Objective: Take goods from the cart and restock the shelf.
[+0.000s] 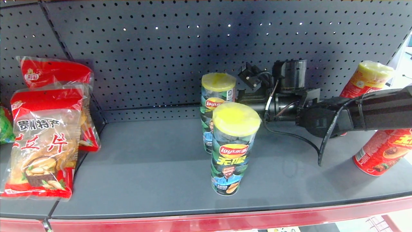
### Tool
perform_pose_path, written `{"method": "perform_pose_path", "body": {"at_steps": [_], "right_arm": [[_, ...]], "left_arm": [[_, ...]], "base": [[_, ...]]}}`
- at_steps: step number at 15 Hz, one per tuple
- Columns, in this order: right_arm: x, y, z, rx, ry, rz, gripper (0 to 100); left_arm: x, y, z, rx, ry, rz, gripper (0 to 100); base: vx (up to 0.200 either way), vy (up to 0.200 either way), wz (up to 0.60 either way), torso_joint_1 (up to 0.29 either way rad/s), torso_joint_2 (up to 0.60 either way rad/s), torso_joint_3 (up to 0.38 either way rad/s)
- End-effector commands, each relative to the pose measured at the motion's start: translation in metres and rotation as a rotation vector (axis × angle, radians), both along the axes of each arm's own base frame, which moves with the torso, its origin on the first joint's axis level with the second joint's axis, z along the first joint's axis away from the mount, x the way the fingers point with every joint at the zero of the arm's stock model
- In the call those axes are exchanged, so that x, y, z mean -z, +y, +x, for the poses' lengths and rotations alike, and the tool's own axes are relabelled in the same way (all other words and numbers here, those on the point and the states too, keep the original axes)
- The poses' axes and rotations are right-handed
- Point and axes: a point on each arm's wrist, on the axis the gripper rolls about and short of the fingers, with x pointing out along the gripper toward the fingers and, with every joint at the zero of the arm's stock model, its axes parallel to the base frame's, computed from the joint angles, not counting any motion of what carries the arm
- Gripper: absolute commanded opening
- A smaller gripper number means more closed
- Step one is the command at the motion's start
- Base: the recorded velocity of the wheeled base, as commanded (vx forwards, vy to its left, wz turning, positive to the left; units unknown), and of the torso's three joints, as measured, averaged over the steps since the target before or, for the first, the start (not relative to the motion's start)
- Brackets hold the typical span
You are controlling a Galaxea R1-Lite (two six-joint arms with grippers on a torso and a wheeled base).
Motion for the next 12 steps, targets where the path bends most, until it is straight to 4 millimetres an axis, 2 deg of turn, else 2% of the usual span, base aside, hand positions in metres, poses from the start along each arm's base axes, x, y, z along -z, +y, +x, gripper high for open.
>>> {"method": "perform_pose_path", "body": {"at_steps": [1, 9, 12], "right_arm": [[0.009, 0.001, 0.006, 0.004, 0.015, -0.012, 0], [-0.005, -0.008, 0.005, -0.001, -0.015, 0.011, 0], [-0.008, -0.013, 0.01, 0.002, -0.028, 0.019, 0]], "left_arm": [[0.0, 0.0, 0.0, 0.0, 0.002, -0.001, 100], [0.0, 0.0, 0.0, -0.001, 0.0, -0.001, 100], [0.0, 0.0, 0.0, 0.0, 0.002, -0.001, 100]], "base": [[0.0, 0.0, 0.0, 0.0, 0.0, 0.0], [0.0, 0.0, 0.0, 0.0, 0.0, 0.0], [0.0, 0.0, 0.0, 0.0, 0.0, 0.0]]}}
